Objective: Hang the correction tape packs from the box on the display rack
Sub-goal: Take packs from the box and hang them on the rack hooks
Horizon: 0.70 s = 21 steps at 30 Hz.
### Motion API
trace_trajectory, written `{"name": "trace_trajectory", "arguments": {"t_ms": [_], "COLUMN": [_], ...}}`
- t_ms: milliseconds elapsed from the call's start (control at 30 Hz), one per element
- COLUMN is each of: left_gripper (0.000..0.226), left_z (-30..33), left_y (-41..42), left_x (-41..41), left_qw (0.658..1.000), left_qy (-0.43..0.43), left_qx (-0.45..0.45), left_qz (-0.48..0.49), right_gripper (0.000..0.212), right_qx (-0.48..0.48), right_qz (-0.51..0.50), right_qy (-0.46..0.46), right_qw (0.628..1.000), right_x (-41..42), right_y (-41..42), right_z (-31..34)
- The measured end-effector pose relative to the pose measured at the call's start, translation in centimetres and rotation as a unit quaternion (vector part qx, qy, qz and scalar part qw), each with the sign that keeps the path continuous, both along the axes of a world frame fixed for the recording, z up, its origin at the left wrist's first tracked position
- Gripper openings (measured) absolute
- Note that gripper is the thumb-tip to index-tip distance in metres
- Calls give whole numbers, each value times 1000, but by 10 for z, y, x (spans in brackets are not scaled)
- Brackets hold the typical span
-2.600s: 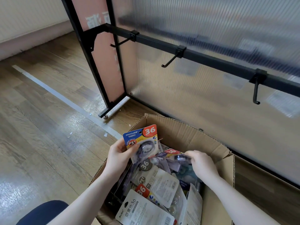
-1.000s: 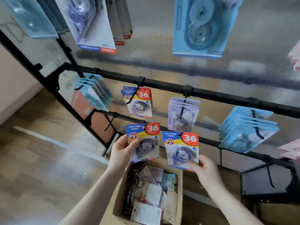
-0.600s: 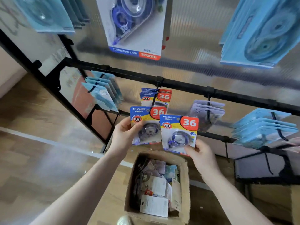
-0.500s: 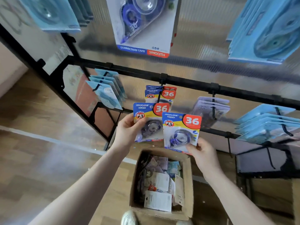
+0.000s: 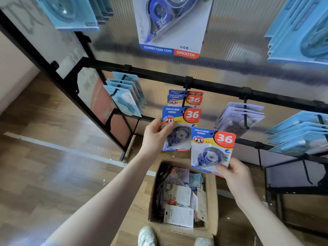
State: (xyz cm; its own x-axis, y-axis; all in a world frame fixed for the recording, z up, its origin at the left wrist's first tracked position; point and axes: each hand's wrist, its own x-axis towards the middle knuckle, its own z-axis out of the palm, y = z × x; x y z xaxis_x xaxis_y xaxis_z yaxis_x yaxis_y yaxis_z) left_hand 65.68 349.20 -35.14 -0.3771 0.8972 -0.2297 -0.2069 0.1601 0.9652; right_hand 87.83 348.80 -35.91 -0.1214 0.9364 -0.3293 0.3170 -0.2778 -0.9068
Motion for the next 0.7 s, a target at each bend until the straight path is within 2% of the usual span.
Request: {"name": "trace_trajectory", "arguments": {"t_ms": [367,500,700], "left_gripper": [6,7,7], "left_z": [-4,-12,-12], "left_y": [5,8,27], "left_x": [3,5,2], "left_qw": [1000,997,995], "left_qy": [7,58,87], "left_qx": [0,-27,-31], "left_qz": [6,40,25], "right_gripper": [23,24,23], "right_qx": [-3,-12,-22], "right_qz": [7,9,16], "right_qy": [-5,1,3], "right_qw": [1000,1000,1000], "right_x": [-5,-6,-2], "right_y": [7,8,12], "right_z": [-4,-7,-11]}}
